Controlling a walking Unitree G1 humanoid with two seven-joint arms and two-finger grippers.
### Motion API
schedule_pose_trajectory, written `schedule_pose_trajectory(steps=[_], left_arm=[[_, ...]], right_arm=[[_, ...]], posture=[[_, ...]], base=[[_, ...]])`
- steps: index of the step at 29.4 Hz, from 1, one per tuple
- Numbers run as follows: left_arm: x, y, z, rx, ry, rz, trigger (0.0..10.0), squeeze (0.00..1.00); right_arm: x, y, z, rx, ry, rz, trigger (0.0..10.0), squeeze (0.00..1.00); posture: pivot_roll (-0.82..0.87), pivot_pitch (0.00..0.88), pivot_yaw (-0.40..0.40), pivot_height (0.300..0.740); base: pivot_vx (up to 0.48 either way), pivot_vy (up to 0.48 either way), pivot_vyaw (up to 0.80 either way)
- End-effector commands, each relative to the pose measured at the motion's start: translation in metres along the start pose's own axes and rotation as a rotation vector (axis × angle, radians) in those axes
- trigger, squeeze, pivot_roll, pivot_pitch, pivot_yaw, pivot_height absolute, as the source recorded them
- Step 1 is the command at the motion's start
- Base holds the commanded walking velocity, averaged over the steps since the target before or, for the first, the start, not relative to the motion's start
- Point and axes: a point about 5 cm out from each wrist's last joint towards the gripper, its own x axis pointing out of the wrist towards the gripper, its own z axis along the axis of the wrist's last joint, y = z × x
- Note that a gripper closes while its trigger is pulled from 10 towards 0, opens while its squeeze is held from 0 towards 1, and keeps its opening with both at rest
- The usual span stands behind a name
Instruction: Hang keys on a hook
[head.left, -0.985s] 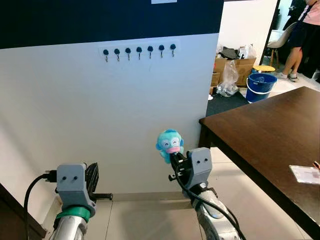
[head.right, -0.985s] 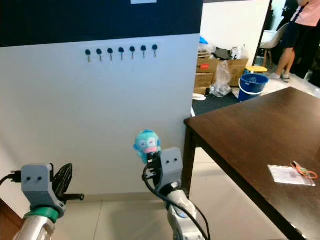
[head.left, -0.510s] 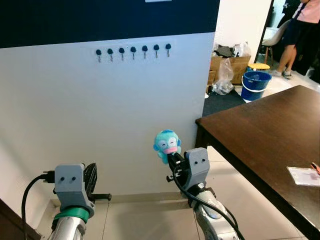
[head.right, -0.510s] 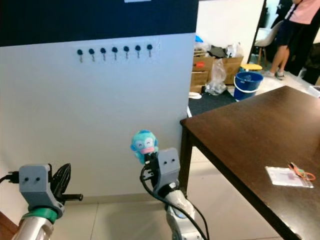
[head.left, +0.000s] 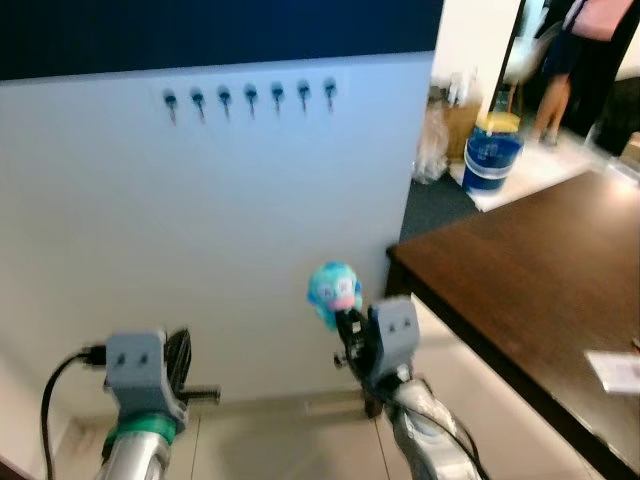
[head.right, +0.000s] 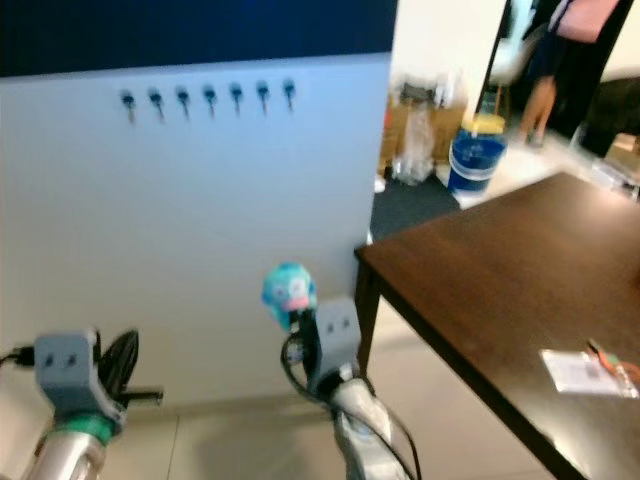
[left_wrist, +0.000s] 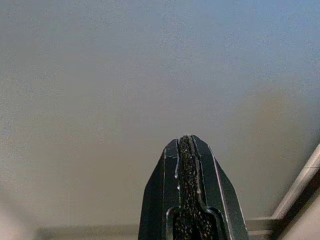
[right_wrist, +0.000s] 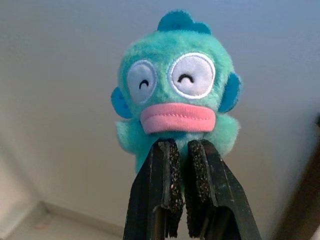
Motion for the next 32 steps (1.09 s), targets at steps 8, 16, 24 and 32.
schedule_pose_trajectory(steps=[8,16,24,32], left_arm=[[-0.001,-0.002,-0.003,0.007,0.016,-0.008,10.0,0.0],[-0.001,-0.001,-0.003,0.008,0.017,-0.008,10.0,0.0],[0.0,-0.001,-0.003,0.006,0.017,-0.008,10.0,0.0],[-0.001,-0.001,-0.003,0.005,0.02,-0.008,10.0,0.0]], right_arm=[[-0.004,-0.004,-0.003,-0.009,0.01,-0.002,10.0,0.0],[0.001,0.002,0.009,-0.015,-0.049,0.051,10.0,0.0],[0.007,0.004,0.025,-0.032,-0.113,0.094,10.0,0.0],[0.012,0.013,0.046,-0.102,-0.198,0.169,10.0,0.0]], posture=[[-0.08,0.0,0.154,0.74],[-0.08,0.0,0.157,0.74],[-0.08,0.0,0.158,0.74],[-0.08,0.0,0.161,0.74]], base=[[0.293,0.0,0.0],[0.291,0.0,0.0],[0.289,0.0,0.0],[0.283,0.0,0.0]])
